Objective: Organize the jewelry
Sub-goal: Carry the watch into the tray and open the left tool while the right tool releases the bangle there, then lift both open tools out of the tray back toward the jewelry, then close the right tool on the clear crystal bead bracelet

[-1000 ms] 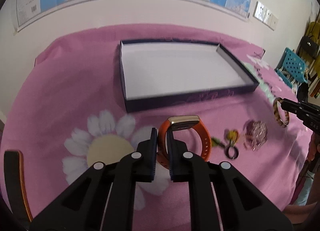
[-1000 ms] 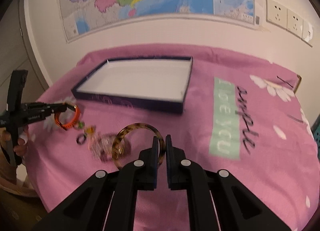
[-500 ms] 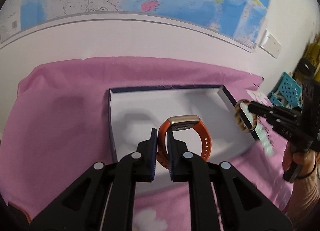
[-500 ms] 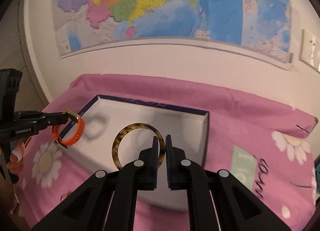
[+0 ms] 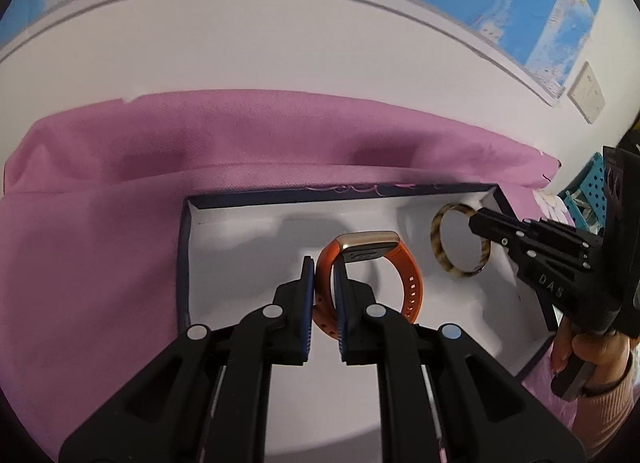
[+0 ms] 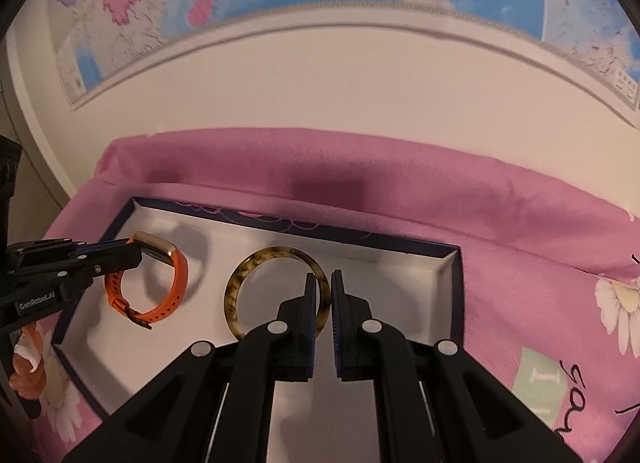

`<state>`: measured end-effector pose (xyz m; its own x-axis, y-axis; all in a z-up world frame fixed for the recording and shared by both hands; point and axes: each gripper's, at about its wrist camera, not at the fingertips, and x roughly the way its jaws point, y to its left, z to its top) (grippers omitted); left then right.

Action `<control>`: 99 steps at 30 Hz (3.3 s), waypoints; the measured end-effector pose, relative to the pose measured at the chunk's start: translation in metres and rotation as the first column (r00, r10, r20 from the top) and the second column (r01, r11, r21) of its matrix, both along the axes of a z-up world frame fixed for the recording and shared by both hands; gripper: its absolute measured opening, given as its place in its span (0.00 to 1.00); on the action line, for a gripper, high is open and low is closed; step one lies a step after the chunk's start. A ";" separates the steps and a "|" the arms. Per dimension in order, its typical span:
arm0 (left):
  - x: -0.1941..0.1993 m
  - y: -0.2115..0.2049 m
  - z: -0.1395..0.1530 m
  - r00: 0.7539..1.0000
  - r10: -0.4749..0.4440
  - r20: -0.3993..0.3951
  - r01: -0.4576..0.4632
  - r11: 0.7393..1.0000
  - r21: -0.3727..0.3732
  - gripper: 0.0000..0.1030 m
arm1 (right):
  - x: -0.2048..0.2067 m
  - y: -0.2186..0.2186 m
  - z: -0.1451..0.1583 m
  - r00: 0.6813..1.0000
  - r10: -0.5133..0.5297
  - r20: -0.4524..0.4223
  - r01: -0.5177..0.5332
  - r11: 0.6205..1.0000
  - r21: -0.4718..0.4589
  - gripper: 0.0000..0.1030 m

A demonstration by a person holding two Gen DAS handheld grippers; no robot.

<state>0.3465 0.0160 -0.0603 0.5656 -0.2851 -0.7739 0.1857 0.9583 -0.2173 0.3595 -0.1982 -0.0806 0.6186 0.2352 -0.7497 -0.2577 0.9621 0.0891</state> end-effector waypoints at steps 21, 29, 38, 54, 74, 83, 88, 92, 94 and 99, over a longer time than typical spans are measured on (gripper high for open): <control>-0.015 -0.015 0.017 0.993 0.076 0.096 -0.083 0.994 0.073 0.53 | -0.035 -0.014 0.023 0.996 -0.033 0.077 0.028 0.997 0.069 0.47; -0.116 -0.005 0.049 0.956 -0.013 0.294 -0.018 0.994 0.104 0.66 | -0.129 -0.035 0.044 0.982 0.047 0.182 -0.067 0.992 0.105 0.57; -0.189 0.014 0.032 0.948 0.002 0.317 -0.026 0.997 0.072 0.75 | -0.205 -0.041 0.013 0.986 0.099 0.132 -0.115 0.986 0.119 0.58; -0.238 -0.008 -0.006 0.961 -0.025 0.277 -0.010 0.992 0.126 0.76 | -0.249 -0.033 -0.019 0.993 0.112 0.043 -0.116 0.986 0.117 0.42; -0.242 -0.015 -0.011 0.964 -0.064 0.257 0.032 0.991 0.127 0.76 | -0.260 -0.048 -0.003 0.989 0.138 0.044 -0.145 0.961 0.235 0.02; -0.241 -0.014 -0.012 0.967 -0.056 0.250 0.026 0.992 0.119 0.76 | -0.266 -0.035 0.037 0.964 0.200 0.176 -0.244 0.926 0.289 0.00; -0.241 -0.012 -0.014 0.969 -0.050 0.240 0.025 0.994 0.107 0.76 | -0.262 -0.031 0.044 0.961 0.184 0.207 -0.238 0.931 0.276 0.00; -0.242 -0.012 -0.014 0.968 -0.053 0.244 0.027 0.994 0.108 0.76 | -0.251 -0.031 0.022 0.979 0.175 0.108 -0.197 0.946 0.258 0.09; -0.242 -0.011 -0.015 0.969 -0.052 0.242 0.028 0.994 0.104 0.76 | -0.251 -0.032 0.010 0.983 0.172 0.069 -0.183 0.956 0.229 0.18; -0.242 -0.012 -0.016 0.970 -0.055 0.238 0.031 0.994 0.105 0.77 | -0.251 -0.032 -0.018 0.983 0.177 -0.040 -0.169 0.971 0.167 0.25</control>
<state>0.1050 0.0041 -0.0760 0.7273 -0.2420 -0.6423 0.2625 0.9627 -0.0654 0.1082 -0.2299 -0.0986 0.5177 0.4564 -0.7236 -0.4095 0.8748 0.2588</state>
